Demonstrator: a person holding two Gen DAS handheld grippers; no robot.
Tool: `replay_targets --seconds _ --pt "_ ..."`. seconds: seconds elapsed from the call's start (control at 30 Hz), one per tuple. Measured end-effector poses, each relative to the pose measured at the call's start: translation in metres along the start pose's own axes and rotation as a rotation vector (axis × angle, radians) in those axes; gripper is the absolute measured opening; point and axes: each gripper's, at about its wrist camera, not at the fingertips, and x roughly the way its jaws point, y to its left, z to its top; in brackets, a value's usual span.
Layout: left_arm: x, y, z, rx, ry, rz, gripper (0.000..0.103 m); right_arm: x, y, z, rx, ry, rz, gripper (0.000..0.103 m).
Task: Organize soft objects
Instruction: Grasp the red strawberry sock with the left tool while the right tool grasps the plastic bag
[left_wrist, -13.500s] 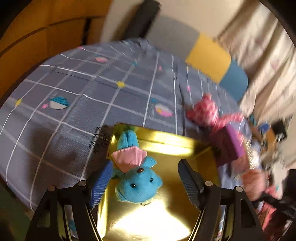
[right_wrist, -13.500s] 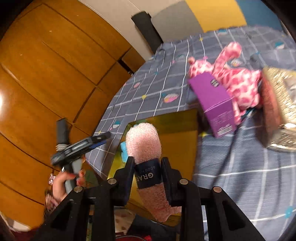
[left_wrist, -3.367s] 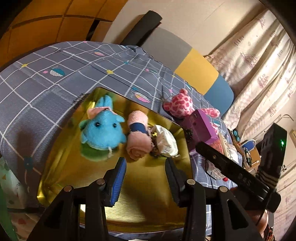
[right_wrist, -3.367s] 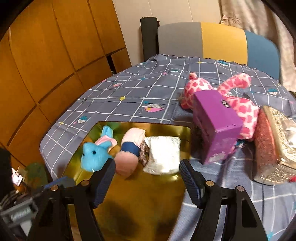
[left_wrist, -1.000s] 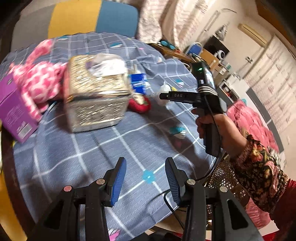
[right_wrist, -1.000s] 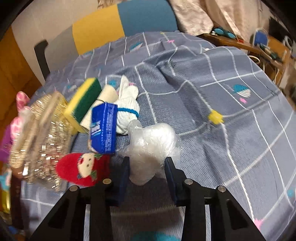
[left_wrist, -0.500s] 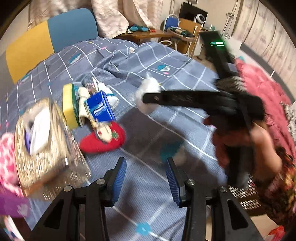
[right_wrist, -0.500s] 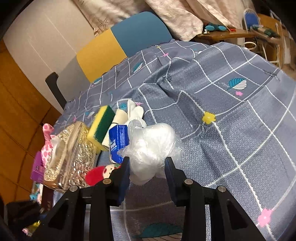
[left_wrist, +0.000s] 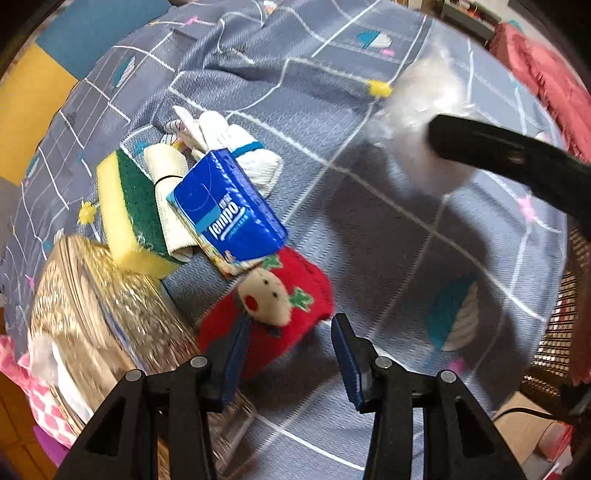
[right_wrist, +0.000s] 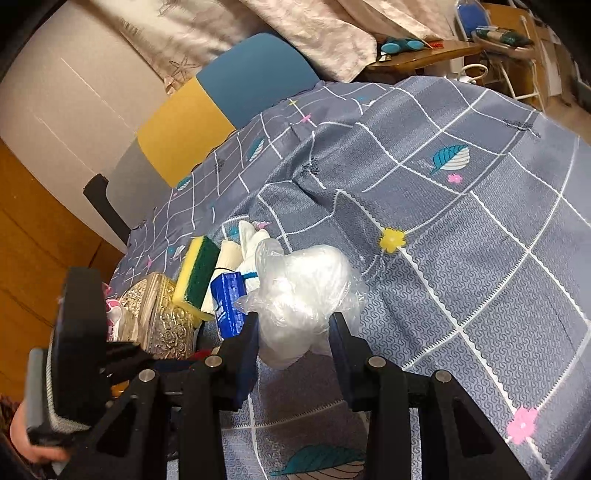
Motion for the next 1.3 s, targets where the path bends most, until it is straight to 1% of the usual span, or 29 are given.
replay_targets --seconds 0.07,0.17,0.3,0.37,0.47,0.53,0.57,0.63,0.7,0.73,0.8,0.87,0.93,1.0,1.07,1.1,1.13,1.17,1.2,1.3 --pt "0.008 -0.001 0.005 0.030 0.028 0.028 0.046 0.000 0.000 0.000 0.002 0.004 0.007 0.038" --pt "0.018 -0.001 0.009 0.066 0.056 0.043 0.047 0.000 -0.001 0.000 0.014 0.009 0.015 0.038" --pt "0.028 0.000 0.013 0.061 0.101 0.022 0.052 -0.001 -0.004 0.001 0.034 0.011 0.023 0.040" --pt "0.031 0.001 0.014 0.055 0.120 0.016 0.052 -0.002 -0.004 0.001 0.041 0.012 0.027 0.040" --pt "0.033 0.002 0.012 0.046 0.120 0.003 0.052 -0.003 -0.004 0.001 0.043 0.009 0.027 0.040" --pt "0.036 0.003 0.014 0.044 0.114 0.000 0.049 -0.004 -0.004 0.001 0.045 0.005 0.026 0.040" --pt "0.037 0.002 0.012 0.040 0.111 -0.006 0.045 -0.005 -0.005 0.001 0.048 0.003 0.024 0.040" --pt "0.038 -0.002 0.004 0.042 0.102 0.002 0.043 -0.006 -0.006 0.002 0.056 0.001 0.026 0.040" --pt "0.036 -0.009 -0.005 0.065 0.078 0.026 0.036 -0.007 -0.008 0.003 0.065 -0.003 0.025 0.040" --pt "0.035 -0.011 -0.008 0.071 0.068 0.034 0.034 -0.007 -0.009 0.003 0.067 -0.004 0.025 0.040" --pt "0.030 -0.012 -0.016 0.060 0.047 0.036 0.024 -0.008 -0.011 0.003 0.072 -0.006 0.022 0.040" --pt "0.021 -0.009 -0.022 0.036 0.019 -0.006 0.021 -0.008 -0.012 0.003 0.079 -0.006 0.021 0.040" --pt "0.013 -0.011 -0.030 0.026 -0.006 -0.066 0.021 -0.008 -0.012 0.003 0.083 -0.006 0.020 0.040" --pt "0.007 -0.018 -0.035 0.031 -0.020 -0.091 0.021 -0.008 -0.012 0.004 0.086 -0.006 0.020 0.040" --pt "0.006 -0.027 -0.043 0.038 -0.031 -0.089 0.021 -0.009 -0.012 0.004 0.087 -0.009 0.015 0.040" --pt "0.009 -0.036 -0.046 0.036 -0.039 -0.071 0.025 -0.009 -0.012 0.003 0.087 -0.010 0.015 0.040" --pt "0.010 -0.039 -0.047 0.041 -0.046 -0.056 0.030 -0.009 -0.012 0.003 0.088 -0.010 0.015 0.040" --pt "0.011 -0.043 -0.048 0.055 -0.052 -0.043 0.041 -0.009 -0.012 0.003 0.090 -0.011 0.015 0.040" --pt "0.012 -0.053 -0.048 0.062 -0.055 -0.033 0.046 -0.009 -0.012 0.003 0.091 -0.010 0.017 0.040" --pt "0.014 -0.060 -0.047 0.064 -0.069 0.000 0.046 -0.008 -0.012 0.004 0.086 -0.009 0.017 0.040"
